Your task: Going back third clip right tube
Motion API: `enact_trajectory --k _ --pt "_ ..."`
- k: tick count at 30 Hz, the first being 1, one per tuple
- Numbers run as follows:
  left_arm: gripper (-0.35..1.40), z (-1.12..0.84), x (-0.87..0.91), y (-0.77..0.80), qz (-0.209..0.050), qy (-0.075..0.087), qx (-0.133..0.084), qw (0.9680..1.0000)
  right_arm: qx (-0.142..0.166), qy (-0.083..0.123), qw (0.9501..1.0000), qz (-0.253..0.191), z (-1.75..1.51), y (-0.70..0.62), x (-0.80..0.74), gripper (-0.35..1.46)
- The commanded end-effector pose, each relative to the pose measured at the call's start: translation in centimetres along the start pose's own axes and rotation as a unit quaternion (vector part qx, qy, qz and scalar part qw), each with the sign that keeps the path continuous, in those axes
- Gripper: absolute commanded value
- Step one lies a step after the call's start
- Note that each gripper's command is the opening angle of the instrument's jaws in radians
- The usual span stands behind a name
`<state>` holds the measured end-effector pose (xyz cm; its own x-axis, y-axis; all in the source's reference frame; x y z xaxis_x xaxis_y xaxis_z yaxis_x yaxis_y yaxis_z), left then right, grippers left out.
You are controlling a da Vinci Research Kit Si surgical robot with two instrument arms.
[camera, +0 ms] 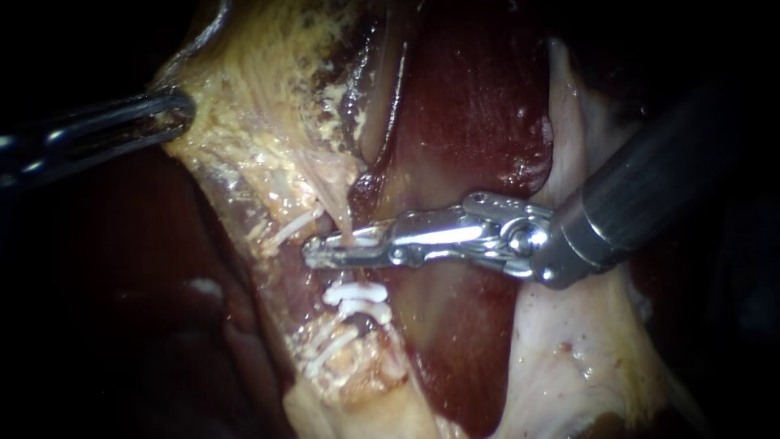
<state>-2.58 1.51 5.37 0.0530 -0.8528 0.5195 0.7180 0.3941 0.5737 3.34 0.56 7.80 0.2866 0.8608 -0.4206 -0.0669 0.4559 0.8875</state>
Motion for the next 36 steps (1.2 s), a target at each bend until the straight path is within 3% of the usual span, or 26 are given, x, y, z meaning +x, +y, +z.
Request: enact_trajectory --k 1,3,5,7,10,13,18,21,24,31,36 --pt "-0.35 0.0 0.0 0.0 0.0 0.0 0.0 1.0 0.0 0.0 1.0 0.0 0.0 0.0 0.0 -0.35" --pt "-0.35 0.0 0.0 0.0 0.0 0.0 0.0 1.0 0.0 0.0 1.0 0.0 -0.01 0.0 0.0 -0.26" --pt "-0.35 0.0 0.0 -0.01 0.0 0.0 0.0 1.0 -0.001 0.001 1.0 0.0 0.0 0.02 0.0 0.11" --pt "-0.35 -0.01 0.0 -0.01 0.0 0.0 0.0 1.0 -0.004 0.001 1.0 0.001 0.02 0.04 0.01 0.37" --pt "-0.35 0.0 0.0 -0.01 0.0 0.0 0.0 1.0 -0.02 0.013 0.9993 -0.028 0.03 0.08 0.03 0.54" --pt "-0.35 0.0 0.0 -0.02 0.0 0.0 -0.001 1.0 -0.043 0.035 0.9972 -0.05 0.02 0.16 0.06 0.6" --pt "-0.35 -0.01 0.01 -0.02 0.0 0.0 -0.001 1.0 -0.051 0.036 0.995 -0.078 -0.08 0.28 0.06 0.6" --pt "-0.35 -0.01 0.01 -0.02 0.0 0.0 -0.001 1.0 -0.05 0.035 0.9948 -0.082 -0.12 0.28 0.04 0.6" --pt "-0.35 -0.01 0.01 -0.02 0.0 0.0 -0.001 1.0 -0.05 0.035 0.9946 -0.085 -0.12 0.24 0.04 0.6" --pt "-0.35 -0.01 0.01 -0.02 0.0 0.0 -0.001 1.0 0.011 0.018 0.9958 -0.089 0.03 -0.05 -0.09 0.6" --pt "-0.35 -0.01 0.01 -0.03 0.0 0.0 -0.001 1.0 0.014 0.017 0.9957 -0.09 0.16 -0.17 -0.09 0.6"
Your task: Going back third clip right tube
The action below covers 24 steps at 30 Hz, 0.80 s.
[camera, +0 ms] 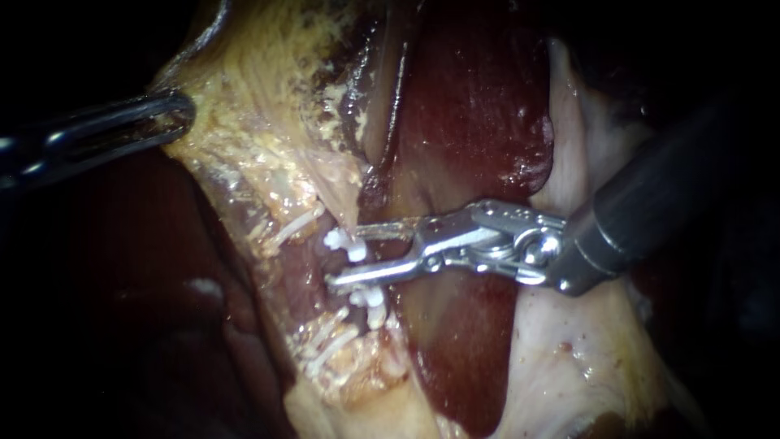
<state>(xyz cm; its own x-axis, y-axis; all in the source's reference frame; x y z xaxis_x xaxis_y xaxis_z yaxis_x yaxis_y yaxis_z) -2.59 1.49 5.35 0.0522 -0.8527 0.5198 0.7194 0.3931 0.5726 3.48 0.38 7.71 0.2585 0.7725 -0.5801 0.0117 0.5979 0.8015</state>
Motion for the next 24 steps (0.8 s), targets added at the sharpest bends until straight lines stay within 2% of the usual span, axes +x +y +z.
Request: enact_trajectory --k 1,3,8,13,19,22,24 --pt "-0.35 0.0 0.0 0.0 0.0 0.0 0.0 1.0 -0.001 -0.001 1.0 0.001 0.0 0.01 0.0 0.6" --pt "-0.35 0.0 0.0 -0.01 0.0 0.0 0.0 1.0 -0.006 0.001 1.0 0.001 -0.02 0.04 0.0 0.6" --pt "-0.35 0.0 0.0 -0.01 0.0 0.0 0.0 1.0 -0.041 0.013 0.9991 0.001 -0.18 0.25 0.01 0.6" --pt "-0.35 0.0 0.0 -0.01 0.0 0.0 0.0 1.0 -0.054 0.017 0.9984 -0.009 -0.36 0.38 0.01 0.6" --pt "-0.35 -0.01 0.0 -0.01 0.0 0.0 0.0 1.0 -0.053 0.016 0.9983 -0.021 -0.52 0.35 0.07 0.6" --pt "-0.35 -0.01 0.0 -0.02 0.0 0.0 -0.001 1.0 -0.047 0.012 0.9977 -0.046 -0.62 0.29 0.1 0.6" --pt "-0.35 -0.01 0.0 -0.02 0.0 0.0 -0.001 1.0 -0.042 0.008 0.9958 -0.081 -0.71 0.23 0.13 0.6"
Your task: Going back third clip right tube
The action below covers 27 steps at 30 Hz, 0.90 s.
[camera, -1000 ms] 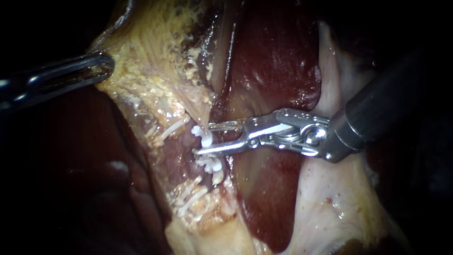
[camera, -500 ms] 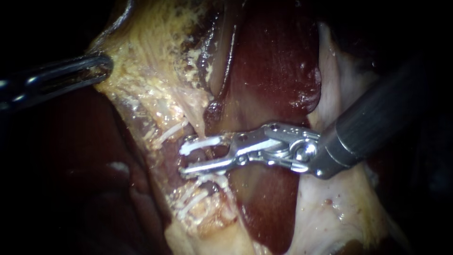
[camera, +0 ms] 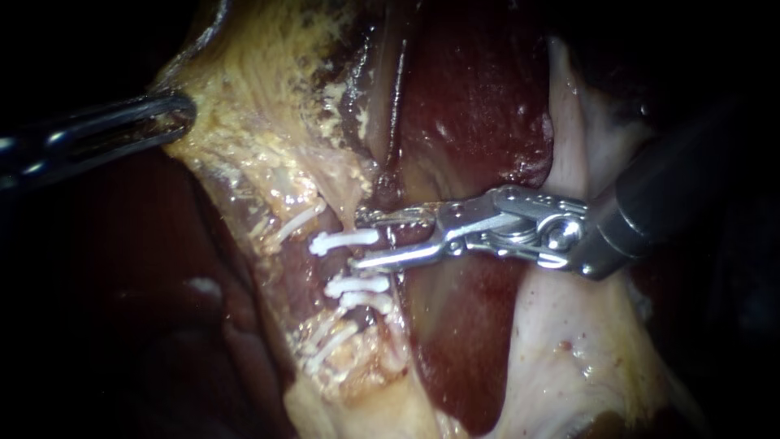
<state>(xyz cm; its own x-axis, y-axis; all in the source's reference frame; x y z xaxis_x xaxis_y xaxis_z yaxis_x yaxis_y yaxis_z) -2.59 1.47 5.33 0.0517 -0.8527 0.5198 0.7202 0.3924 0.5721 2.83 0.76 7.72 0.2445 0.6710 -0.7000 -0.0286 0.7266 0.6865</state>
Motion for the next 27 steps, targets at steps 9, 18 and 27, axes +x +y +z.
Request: enact_trajectory --k 9,18,27 --pt "-0.35 0.0 0.0 0.0 0.0 0.0 0.0 1.0 0.031 -0.004 0.9901 -0.137 -0.55 -0.2 0.24 0.6" --pt "-0.35 0.01 0.02 -0.01 0.0 -0.001 -0.002 1.0 0.048 -0.004 0.9842 -0.171 -0.9 -0.35 0.4 0.6" --pt "-0.35 0.13 0.12 -0.04 0.002 -0.001 0.004 1.0 0.062 -0.004 0.9827 -0.175 -1.03 -0.4 0.38 0.6"
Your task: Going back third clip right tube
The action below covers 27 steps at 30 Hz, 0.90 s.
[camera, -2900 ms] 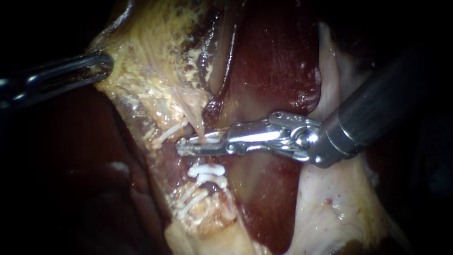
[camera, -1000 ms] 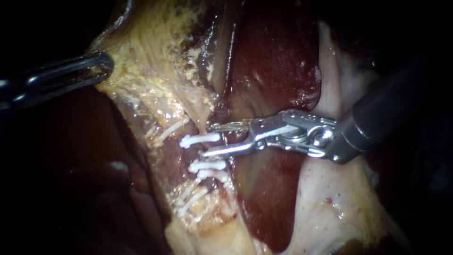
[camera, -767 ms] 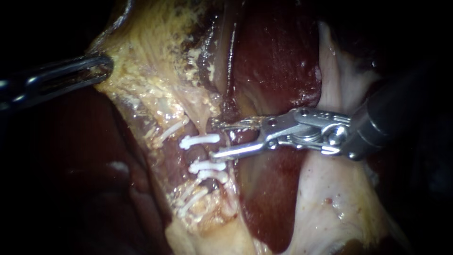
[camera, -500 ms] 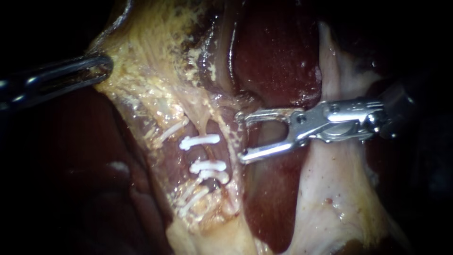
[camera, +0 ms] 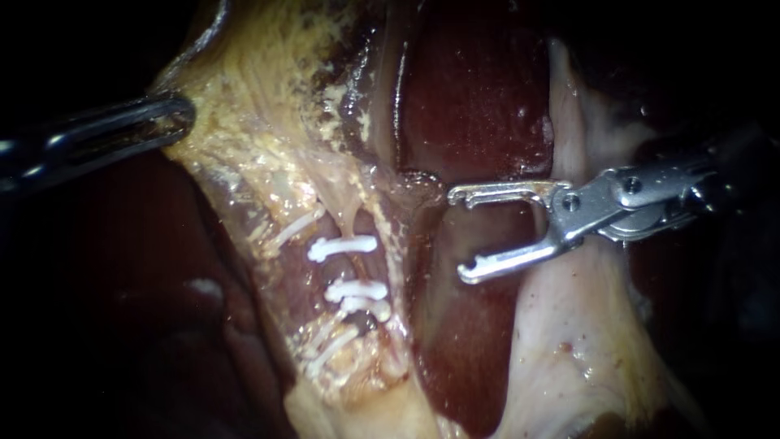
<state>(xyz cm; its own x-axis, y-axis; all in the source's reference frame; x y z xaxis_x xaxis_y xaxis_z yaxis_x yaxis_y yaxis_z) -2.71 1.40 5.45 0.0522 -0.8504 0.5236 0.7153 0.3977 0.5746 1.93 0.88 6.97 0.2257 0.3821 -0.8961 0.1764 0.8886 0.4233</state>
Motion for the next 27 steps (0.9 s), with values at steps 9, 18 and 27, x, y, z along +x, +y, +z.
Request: enact_trajectory --k 9,18,27 --pt "-0.35 0.53 0.31 0.04 0.007 -0.005 0.004 1.0 0.001 0.0 1.0 0.0 -0.01 -0.02 0.0 0.6" --pt "-0.35 1.13 0.42 -0.21 0.025 -0.004 0.003 0.9997 0.002 0.0 1.0 -0.004 0.0 -0.05 0.02 0.6" --pt "-0.35 1.14 0.41 -0.22 0.031 -0.005 0.003 0.9995 0.002 0.002 1.0 -0.004 0.0 -0.06 0.04 0.6"
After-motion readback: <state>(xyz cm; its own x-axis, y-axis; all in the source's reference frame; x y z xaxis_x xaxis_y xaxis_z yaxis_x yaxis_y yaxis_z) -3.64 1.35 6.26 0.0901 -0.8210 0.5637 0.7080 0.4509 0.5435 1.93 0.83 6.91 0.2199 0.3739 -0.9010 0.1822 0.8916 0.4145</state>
